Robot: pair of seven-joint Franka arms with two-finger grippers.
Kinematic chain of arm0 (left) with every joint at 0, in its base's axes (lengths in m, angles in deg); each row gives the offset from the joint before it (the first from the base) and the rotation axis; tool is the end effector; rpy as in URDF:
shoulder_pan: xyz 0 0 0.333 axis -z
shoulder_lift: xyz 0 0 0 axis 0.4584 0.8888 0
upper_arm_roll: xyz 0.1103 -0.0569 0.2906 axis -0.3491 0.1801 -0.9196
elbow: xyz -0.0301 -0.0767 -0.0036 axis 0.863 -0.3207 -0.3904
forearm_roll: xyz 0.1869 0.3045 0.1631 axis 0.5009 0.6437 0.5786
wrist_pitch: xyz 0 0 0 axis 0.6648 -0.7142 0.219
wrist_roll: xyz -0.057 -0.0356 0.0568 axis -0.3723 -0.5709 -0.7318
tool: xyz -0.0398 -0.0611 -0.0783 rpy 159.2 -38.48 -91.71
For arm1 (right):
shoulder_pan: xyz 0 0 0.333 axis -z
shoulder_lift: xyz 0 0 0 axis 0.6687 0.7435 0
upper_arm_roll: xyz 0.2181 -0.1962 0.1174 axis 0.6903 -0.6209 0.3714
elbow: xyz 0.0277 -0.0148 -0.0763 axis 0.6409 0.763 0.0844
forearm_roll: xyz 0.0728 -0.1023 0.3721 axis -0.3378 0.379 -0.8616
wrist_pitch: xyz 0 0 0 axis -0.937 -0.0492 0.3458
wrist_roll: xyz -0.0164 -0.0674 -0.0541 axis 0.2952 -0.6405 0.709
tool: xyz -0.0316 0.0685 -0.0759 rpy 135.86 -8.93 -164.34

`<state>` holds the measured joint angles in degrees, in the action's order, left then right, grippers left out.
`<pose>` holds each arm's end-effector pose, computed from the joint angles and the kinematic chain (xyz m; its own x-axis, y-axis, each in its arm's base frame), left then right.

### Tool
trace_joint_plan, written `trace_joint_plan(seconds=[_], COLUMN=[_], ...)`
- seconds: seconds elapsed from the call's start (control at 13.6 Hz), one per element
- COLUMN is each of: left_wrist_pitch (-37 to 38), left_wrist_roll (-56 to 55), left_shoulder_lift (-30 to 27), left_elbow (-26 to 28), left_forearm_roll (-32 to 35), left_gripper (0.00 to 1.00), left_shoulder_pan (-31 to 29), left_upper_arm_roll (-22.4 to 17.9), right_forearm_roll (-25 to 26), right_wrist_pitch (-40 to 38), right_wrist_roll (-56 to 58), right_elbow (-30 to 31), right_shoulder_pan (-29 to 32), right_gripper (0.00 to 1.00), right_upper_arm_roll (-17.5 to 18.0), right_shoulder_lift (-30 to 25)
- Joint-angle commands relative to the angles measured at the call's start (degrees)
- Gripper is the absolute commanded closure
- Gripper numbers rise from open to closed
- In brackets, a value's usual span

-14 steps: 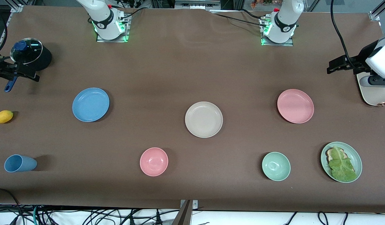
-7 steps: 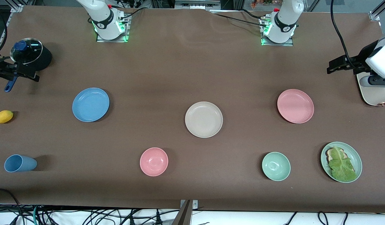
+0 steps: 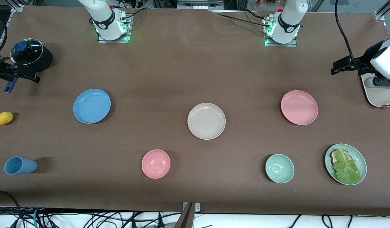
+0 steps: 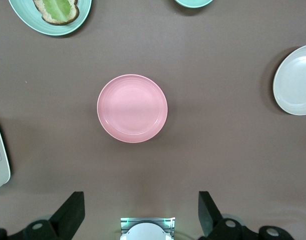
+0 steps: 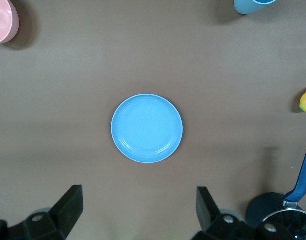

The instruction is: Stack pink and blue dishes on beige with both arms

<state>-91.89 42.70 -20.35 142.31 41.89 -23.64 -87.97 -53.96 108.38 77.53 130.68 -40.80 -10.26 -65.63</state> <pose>0.5481 0.0006 0.5959 0.9794 0.0070 -0.2018 0.0145 -0.9993 0.0357 0.5628 -0.0574 0.5782 0.9964 -0.0357 -0.0764 -0.0379 -0.9989 -0.0273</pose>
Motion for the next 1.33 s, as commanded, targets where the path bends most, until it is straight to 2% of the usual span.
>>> trace_joint_plan(seconds=[0.0, 0.74, 1.25], left_wrist_pitch=[-0.32, -0.4, -1.1], left_wrist_roll=[0.02, 0.11, -0.24], left_shoulder_lift=[-0.67, 1.26, 9.25], left_elbow=[0.58, 0.4, -0.48], left_forearm_roll=[0.7, 0.7, 0.25], left_gripper=[0.0, 0.0, 0.0], left_shoulder_pan=[-0.39, -0.22, 0.48], left_upper_arm_roll=[0.45, 0.45, 0.54], right_forearm_roll=[-0.12, -0.12, -0.12], right_wrist_pitch=[-1.06, -1.23, -1.23], right_wrist_roll=[0.3, 0.3, 0.3], right_elbow=[-1.06, -1.06, -1.06], right_shoulder_pan=[0.77, 0.77, 0.77], right_gripper=[0.0, 0.0, 0.0], right_upper_arm_roll=[0.65, 0.66, 0.74], right_shoulder_lift=[-0.19, -0.19, -0.19])
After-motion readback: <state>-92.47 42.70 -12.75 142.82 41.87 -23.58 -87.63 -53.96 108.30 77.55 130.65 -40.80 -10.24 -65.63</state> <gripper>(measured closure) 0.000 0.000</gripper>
